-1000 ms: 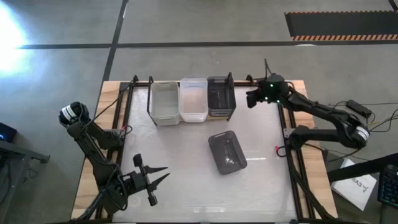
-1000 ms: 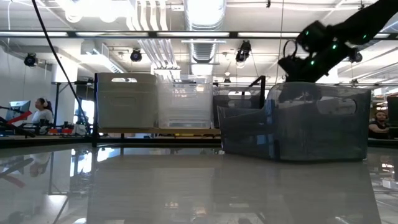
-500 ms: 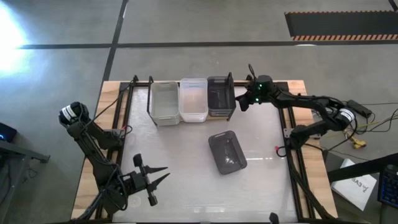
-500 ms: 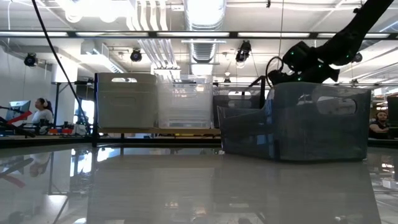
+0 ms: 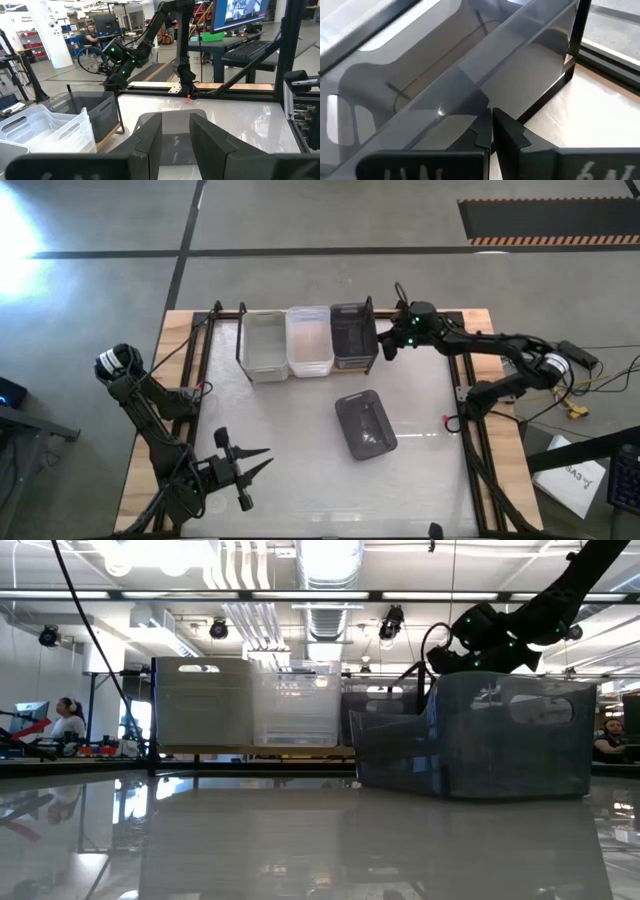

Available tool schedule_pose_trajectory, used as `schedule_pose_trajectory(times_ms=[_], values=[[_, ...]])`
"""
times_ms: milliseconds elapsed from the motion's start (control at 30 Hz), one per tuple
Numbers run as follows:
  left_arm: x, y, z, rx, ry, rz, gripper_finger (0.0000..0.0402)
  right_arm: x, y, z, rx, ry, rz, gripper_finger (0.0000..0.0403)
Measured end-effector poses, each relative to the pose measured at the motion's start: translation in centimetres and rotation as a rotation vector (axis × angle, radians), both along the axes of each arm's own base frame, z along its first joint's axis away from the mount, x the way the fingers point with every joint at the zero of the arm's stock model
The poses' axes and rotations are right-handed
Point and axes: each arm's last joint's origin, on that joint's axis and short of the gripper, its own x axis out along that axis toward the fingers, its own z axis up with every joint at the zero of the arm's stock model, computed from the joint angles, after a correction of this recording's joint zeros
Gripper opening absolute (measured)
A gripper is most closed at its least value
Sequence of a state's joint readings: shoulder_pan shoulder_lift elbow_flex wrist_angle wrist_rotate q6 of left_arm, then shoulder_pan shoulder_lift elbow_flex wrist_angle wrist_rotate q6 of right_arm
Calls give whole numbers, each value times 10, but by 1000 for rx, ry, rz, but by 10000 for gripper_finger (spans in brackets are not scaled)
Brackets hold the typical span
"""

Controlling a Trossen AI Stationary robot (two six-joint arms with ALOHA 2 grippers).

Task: Stack baskets on shelf by color
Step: Adjust the black bins on the shelf, then adjust the shelf, then stack the black bin on top of the other black bin on the shelf

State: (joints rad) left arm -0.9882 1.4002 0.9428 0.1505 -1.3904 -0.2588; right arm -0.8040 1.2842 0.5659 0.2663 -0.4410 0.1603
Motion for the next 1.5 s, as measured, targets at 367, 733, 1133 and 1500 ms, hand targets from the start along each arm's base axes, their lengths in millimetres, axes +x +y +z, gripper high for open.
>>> schedule_pose_trajectory(times_ms=[367,733,1133,1500], values=[[0,0,0,1,0,0,83,-23,18,38,-118,57,-181,8],[0,0,0,0,0,0,83,-1,43,16,-39,144,-75,8],[0,0,0,-2,-1,0,83,26,43,2,-51,86,-17,8],[0,0,0,-2,-1,1,83,1,60,29,-103,222,-78,8]])
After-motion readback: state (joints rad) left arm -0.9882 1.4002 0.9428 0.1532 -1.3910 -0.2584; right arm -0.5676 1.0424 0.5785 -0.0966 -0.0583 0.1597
